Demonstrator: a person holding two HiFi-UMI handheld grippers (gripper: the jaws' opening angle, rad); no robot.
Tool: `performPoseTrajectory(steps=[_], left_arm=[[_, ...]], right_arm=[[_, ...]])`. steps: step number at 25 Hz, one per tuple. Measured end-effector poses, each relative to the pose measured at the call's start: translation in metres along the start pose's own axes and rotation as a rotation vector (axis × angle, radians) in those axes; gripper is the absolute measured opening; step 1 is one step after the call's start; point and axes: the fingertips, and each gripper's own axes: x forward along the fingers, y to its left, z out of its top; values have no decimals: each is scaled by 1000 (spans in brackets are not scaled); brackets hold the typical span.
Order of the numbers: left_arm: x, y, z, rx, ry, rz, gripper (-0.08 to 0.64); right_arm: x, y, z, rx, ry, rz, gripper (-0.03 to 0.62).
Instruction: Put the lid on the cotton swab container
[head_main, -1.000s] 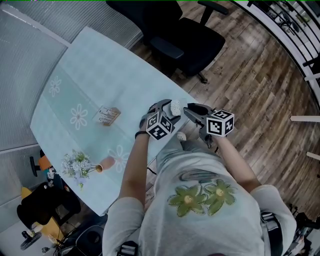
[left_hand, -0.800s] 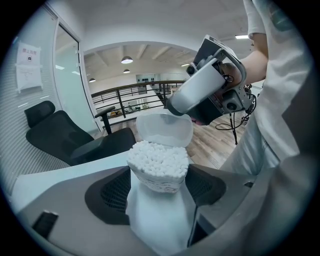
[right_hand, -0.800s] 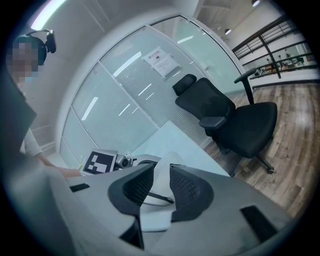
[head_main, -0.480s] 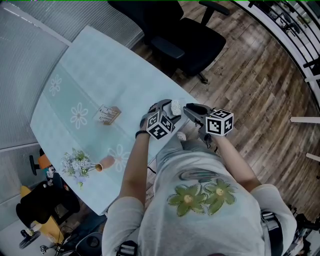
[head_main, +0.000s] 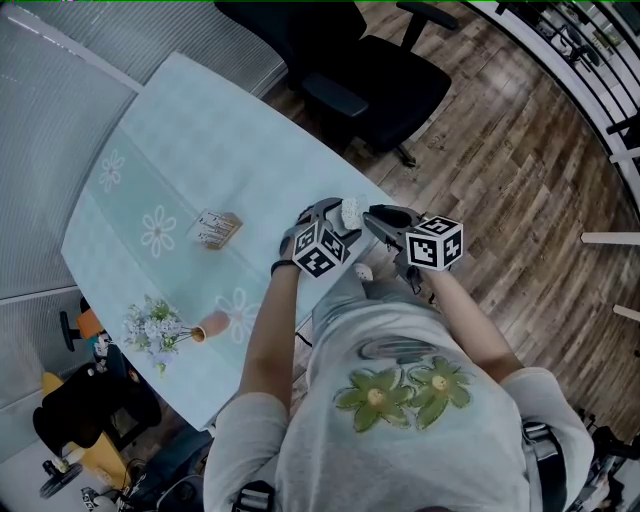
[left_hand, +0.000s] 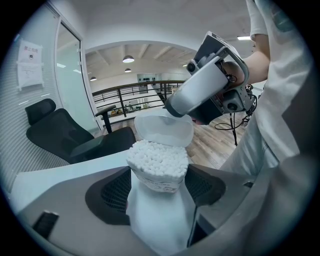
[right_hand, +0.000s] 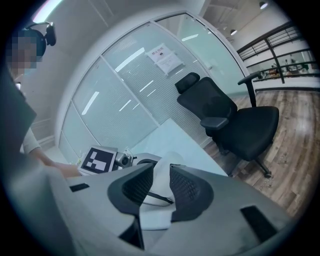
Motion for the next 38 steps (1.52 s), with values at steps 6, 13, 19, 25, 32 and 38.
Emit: performPoseTrajectory(steps=[6, 13, 19, 25, 32, 38], left_arm=[[0, 0, 0, 0, -1, -2, 334], [0, 0, 1, 1, -3, -5, 334], [0, 1, 1, 0, -4, -5, 334], [1, 0, 1, -1, -3, -3, 334], [0, 1, -1, -4, 2, 0, 333], [1, 1, -1, -5, 4, 2, 333]], right_arm=[[3, 3, 0, -38, 25, -18, 103], [6, 5, 1, -88, 43, -41, 104], [8, 6, 1, -110, 61, -68, 104], [10, 7, 0, -141, 86, -96, 104], [13, 8, -1, -151, 93, -116, 106], [15, 9, -2, -172, 101, -132, 106]])
